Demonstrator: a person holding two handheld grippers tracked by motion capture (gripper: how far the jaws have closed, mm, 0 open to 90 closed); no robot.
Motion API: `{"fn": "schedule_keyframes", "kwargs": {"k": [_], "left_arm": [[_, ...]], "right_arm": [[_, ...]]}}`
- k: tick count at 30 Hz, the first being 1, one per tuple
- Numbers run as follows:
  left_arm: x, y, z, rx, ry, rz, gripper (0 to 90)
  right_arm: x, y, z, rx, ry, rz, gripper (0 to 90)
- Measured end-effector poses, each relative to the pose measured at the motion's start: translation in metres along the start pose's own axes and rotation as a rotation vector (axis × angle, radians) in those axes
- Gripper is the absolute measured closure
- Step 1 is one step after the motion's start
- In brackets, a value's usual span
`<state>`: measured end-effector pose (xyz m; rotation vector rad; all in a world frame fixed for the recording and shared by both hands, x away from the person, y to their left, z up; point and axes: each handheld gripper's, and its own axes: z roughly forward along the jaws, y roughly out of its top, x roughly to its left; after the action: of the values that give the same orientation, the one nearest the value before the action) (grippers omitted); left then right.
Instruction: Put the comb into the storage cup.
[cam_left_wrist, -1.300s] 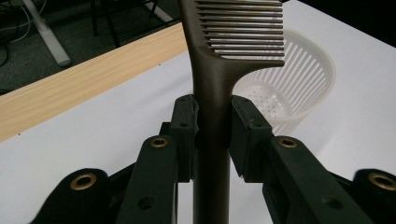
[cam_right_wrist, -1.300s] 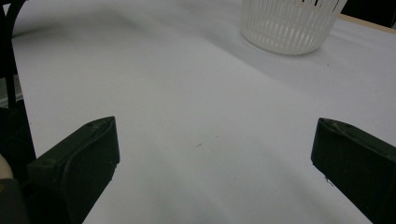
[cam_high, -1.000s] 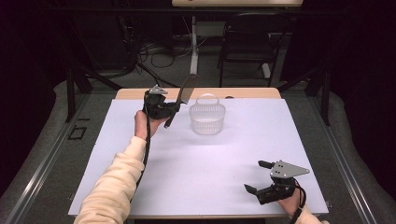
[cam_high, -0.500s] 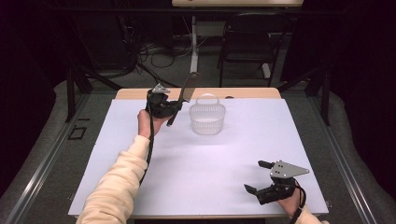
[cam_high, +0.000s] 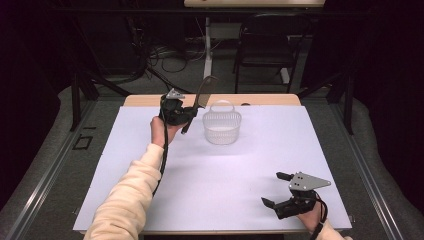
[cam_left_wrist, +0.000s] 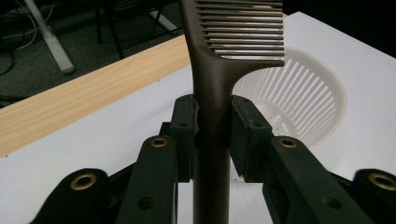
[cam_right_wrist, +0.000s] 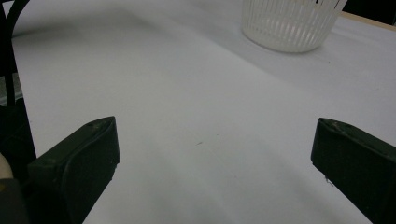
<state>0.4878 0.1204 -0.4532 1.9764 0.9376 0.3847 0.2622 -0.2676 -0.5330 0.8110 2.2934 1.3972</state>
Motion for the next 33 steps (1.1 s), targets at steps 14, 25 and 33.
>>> {"fn": "schedule_keyframes", "kwargs": {"k": [14, 25, 33], "left_arm": [[-0.007, 0.006, 0.006, -0.026, -0.014, 0.008, 72.5], [-0.009, 0.014, 0.007, -0.028, -0.029, 0.017, 72.5], [-0.010, 0.021, 0.007, -0.033, -0.036, 0.027, 72.5]], "right_arm": [[0.000, 0.000, 0.000, 0.006, 0.004, 0.000, 0.8], [0.000, 0.000, 0.001, 0.009, 0.009, 0.000, 0.9], [0.000, 0.000, 0.001, 0.014, 0.010, 0.004, 1.0]]}}
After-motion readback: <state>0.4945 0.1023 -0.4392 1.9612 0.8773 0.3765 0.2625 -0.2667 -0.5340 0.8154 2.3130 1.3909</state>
